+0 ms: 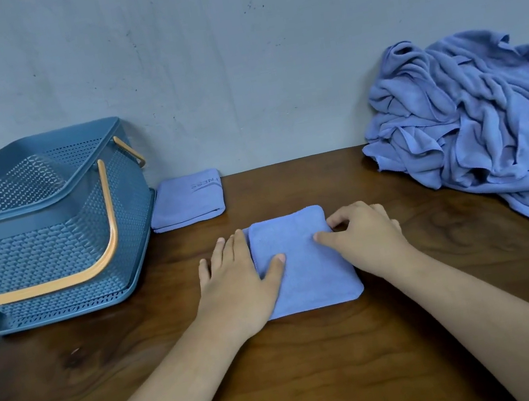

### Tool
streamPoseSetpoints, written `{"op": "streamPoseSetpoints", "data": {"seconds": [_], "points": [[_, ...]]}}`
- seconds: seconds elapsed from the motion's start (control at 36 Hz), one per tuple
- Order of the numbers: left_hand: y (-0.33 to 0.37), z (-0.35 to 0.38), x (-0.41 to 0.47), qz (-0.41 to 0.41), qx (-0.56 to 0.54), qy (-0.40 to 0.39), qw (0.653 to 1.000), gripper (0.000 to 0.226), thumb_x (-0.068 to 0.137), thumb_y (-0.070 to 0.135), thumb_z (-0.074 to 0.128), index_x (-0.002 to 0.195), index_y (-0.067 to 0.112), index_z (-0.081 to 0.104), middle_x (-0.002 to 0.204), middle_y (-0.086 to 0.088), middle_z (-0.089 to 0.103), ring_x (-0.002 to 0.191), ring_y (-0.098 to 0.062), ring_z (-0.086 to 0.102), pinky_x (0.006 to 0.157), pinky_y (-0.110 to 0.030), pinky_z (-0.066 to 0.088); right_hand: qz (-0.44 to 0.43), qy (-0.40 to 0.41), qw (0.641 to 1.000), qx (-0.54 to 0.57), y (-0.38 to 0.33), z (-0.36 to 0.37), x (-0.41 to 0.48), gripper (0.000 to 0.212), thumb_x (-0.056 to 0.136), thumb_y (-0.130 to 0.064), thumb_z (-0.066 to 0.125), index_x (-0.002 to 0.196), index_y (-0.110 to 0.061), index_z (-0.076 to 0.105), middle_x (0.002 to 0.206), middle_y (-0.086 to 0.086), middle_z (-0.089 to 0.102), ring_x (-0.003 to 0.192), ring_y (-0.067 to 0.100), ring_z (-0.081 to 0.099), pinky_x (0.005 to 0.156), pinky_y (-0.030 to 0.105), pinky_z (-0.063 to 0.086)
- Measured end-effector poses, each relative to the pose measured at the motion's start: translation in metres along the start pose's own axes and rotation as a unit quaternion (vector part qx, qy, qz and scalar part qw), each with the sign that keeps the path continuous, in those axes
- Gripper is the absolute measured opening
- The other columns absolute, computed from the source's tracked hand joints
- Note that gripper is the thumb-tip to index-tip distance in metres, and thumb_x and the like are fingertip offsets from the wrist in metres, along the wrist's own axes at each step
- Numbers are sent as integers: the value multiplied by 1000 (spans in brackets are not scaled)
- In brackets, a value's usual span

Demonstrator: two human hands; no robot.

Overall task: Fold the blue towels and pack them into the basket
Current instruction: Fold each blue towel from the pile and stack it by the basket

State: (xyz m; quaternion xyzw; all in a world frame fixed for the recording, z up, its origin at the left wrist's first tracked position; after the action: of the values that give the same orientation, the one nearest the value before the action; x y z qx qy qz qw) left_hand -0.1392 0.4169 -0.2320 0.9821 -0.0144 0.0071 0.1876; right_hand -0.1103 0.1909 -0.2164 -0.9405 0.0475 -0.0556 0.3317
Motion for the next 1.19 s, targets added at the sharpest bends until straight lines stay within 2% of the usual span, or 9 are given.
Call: {"op": "streamPoseSetpoints", "data": {"seconds": [0.08,0.31,0.44,0.53,0.61,0.83,0.94,1.11,1.19], "points": [[1,-1,0,-3,4,-4,1000,90,101,76,23,170,22,4,177,10,6,163,-12,-6,132,-47,-2,5,-10,990,138,-4,-1,-3,12,84,-45,74,87,-34,71,89,-16,70,101,19,66,91,49,54],[-3,-7,1,-20,-167,18,986,85,102,72,35,169,25,17,173,11,24,161,-9,11,131,-40,11,-53,-30,950,305,-17,-6,-14,22,100,-24,71,115,-31,58,98,-8,80,91,19,75,86,44,59],[-5,-18,7,-23,-480,54,875,93,94,61,68,168,29,23,156,21,50,139,7,44,97,-5,36,-131,-49,904,404,-24,-14,-18,33,103,-16,68,128,-31,52,112,3,79,102,26,75,90,48,59],[-7,-16,11,-19,-617,-20,787,92,89,56,80,163,21,37,150,7,62,139,-12,57,117,-41,43,-160,-42,890,424,-26,-16,-20,32,104,-13,67,126,-31,53,115,6,77,106,30,74,92,50,58],[1,-23,3,7,-675,-83,734,52,103,32,69,150,16,54,142,-5,68,133,-25,64,114,-49,46,-198,-9,900,389,-27,-18,-20,20,104,-8,65,114,-25,60,109,-5,73,102,17,69,91,36,52],[1,-27,-1,-10,-683,-9,731,33,110,25,58,141,15,62,134,-5,73,126,-24,69,113,-52,49,-241,28,928,283,-43,-16,-23,24,105,-8,64,115,-24,78,121,-20,67,122,4,62,100,13,45],[2,-31,0,-31,-684,57,727,27,111,34,55,133,22,65,127,3,76,121,-16,71,111,-46,50,-258,12,924,282,-60,-18,-26,25,102,-6,67,113,-24,81,121,-19,68,121,7,64,98,14,47],[-5,-47,-5,-10,-684,159,712,21,114,31,45,116,25,65,103,17,78,102,-2,72,84,-20,53,-269,-17,925,267,-94,-24,-17,21,99,-13,73,109,-28,83,118,-17,69,115,4,66,93,14,47],[-12,-57,-6,-1,-687,217,693,22,115,28,42,112,24,63,104,14,76,104,-5,69,89,-22,51,-284,-41,918,274,-112,-27,-11,20,99,-13,74,109,-28,83,120,-16,70,116,6,66,94,16,49]]}}
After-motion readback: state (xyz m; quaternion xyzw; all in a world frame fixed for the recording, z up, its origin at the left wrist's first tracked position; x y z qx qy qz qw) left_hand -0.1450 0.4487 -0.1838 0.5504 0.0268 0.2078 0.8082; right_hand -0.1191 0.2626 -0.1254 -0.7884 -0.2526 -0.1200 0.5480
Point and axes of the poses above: each hand's wrist, its own x-axis towards the middle knuckle, its own z-axis out of the palm, y = z × x, the point moved 1 cm from there along x, towards the middle knuckle
